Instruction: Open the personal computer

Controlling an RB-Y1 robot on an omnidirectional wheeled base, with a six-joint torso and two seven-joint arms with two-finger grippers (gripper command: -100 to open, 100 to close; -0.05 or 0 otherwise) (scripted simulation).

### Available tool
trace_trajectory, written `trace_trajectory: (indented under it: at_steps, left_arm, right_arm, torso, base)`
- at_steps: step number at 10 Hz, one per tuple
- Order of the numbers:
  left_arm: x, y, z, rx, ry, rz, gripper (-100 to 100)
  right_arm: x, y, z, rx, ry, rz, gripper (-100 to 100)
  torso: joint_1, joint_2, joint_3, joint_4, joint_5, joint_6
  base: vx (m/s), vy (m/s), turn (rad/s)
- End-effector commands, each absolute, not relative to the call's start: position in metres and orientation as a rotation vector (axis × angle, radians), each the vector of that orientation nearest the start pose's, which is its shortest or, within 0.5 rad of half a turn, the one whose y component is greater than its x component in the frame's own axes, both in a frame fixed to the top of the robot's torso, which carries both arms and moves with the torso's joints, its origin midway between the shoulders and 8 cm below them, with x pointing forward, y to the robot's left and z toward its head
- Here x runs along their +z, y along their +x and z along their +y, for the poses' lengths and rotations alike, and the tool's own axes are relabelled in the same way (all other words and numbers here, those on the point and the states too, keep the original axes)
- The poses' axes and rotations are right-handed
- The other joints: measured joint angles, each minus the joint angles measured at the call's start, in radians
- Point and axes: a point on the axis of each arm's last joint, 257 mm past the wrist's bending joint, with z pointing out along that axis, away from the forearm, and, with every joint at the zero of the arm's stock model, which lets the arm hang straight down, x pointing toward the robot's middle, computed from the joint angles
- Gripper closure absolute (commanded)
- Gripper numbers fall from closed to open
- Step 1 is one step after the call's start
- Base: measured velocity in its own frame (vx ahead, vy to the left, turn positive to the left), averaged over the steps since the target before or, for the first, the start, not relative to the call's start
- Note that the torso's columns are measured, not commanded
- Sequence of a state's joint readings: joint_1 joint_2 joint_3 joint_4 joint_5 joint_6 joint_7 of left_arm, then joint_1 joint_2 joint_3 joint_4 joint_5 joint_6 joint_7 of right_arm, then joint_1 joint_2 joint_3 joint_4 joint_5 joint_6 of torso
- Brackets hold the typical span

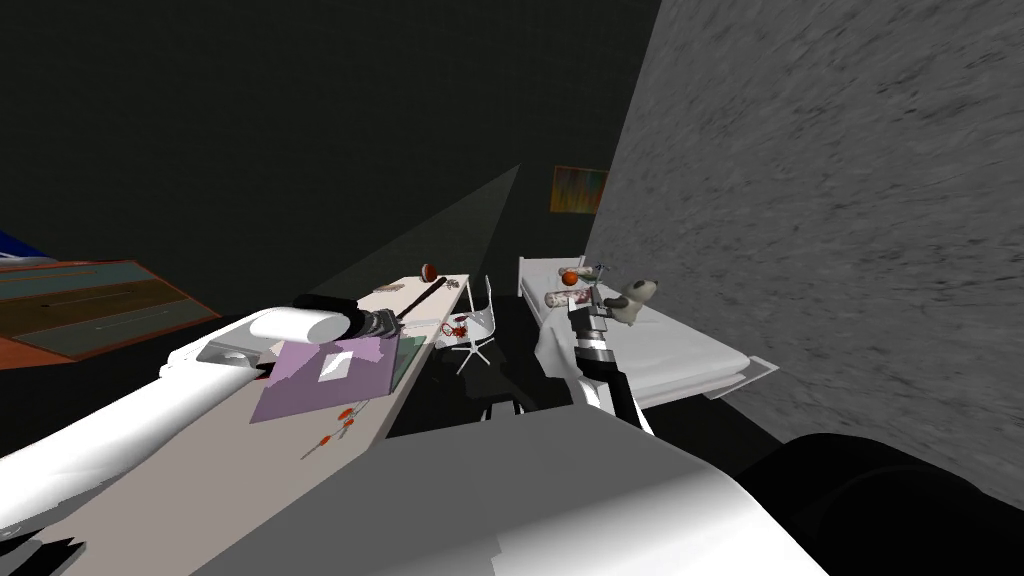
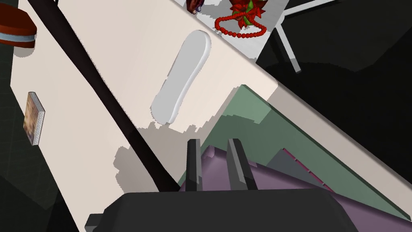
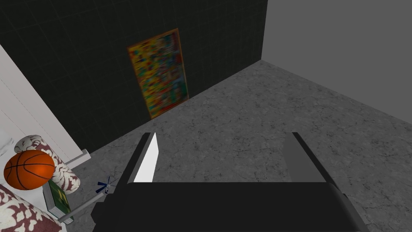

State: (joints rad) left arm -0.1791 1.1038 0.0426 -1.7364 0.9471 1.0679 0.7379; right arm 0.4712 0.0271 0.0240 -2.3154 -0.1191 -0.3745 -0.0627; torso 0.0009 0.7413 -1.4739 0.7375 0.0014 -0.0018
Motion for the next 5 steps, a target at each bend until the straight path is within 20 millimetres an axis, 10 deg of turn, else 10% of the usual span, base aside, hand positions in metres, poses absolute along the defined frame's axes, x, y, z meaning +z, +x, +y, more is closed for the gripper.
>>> trace_trajectory:
  at_steps: [1, 5]
  left_arm:
    - [-0.158, 0.496, 0.451, -0.889, -2.231, 1.294, 100]
    - [-0.180, 0.473, 0.469, -0.775, -2.265, 1.379, 100]
  right_arm:
    - [0.025, 0.359, -0.284, 1.461, 0.827, 0.543, 0]
    - [0.025, 0.359, -0.284, 1.461, 0.828, 0.543, 0]
  torso:
    - [-0.001, 0.001, 0.001, 0.000, 0.000, -0.001]
    - [0.001, -0.008, -0.005, -0.002, -0.001, -0.002]
  base:
    - [0.036, 0.001, -0.011]
    - [0.143, -0.081, 0.138]
